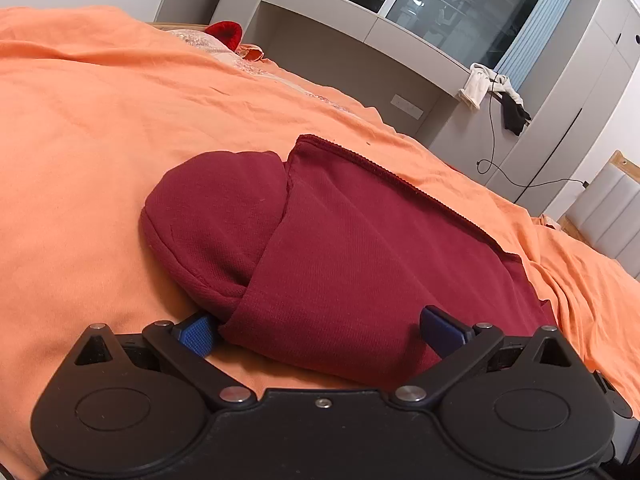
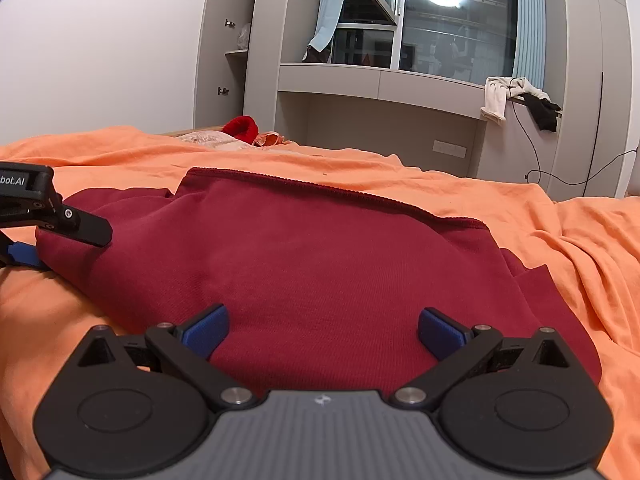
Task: Fold small clothes
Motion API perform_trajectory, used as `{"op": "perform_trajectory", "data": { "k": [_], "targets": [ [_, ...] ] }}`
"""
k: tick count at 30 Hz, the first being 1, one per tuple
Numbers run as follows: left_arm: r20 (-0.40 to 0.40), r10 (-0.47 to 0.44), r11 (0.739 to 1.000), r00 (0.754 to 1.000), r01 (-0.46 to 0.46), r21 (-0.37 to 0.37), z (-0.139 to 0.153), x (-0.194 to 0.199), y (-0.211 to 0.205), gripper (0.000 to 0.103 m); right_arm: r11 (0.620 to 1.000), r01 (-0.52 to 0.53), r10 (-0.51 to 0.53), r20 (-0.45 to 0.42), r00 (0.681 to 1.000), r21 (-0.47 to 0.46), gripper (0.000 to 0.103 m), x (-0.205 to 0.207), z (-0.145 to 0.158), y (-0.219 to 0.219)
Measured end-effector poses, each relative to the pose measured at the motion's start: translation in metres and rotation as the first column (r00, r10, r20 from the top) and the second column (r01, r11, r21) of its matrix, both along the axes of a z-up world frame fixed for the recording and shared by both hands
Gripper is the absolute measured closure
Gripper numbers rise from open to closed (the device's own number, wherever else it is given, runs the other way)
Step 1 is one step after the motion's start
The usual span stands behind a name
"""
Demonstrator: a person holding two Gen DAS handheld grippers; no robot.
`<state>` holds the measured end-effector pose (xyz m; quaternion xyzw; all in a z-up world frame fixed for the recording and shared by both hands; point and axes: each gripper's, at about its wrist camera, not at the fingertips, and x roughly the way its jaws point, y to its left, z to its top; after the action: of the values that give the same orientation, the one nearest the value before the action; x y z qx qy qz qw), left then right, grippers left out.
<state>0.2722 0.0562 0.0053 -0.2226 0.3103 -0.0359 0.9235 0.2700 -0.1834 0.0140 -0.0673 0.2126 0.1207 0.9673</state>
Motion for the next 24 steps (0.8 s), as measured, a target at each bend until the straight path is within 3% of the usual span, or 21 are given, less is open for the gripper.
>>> {"op": "perform_trajectory", "data": {
  "k": [16,22,24],
  "targets": [
    [0.007,0.008,1.0,1.0,-0.008,0.001,-0.0001,-0.0009,0.0022,0.001,1.0,0.0,0.0,0.001,1.0,-0.001,0.0,0.0002,-0.0006,-0.0006],
    [0.004,0.113,0.994,0.994,-0.113,0.0,0.0006,-0.0001,0.0031,0.02,1.0,0.0,0.0,-0.001,1.0,-0.001,0.0,0.0003,-0.0008,-0.0008],
    [0.002,0.153,0.988,0.988,-0.153,-0.013,0.0012,0.0011,0.0042,0.033,1.0,0.001,-0.001,-0.004,1.0,0.002,0.0,0.0007,-0.0011,-0.0013]
  ]
}}
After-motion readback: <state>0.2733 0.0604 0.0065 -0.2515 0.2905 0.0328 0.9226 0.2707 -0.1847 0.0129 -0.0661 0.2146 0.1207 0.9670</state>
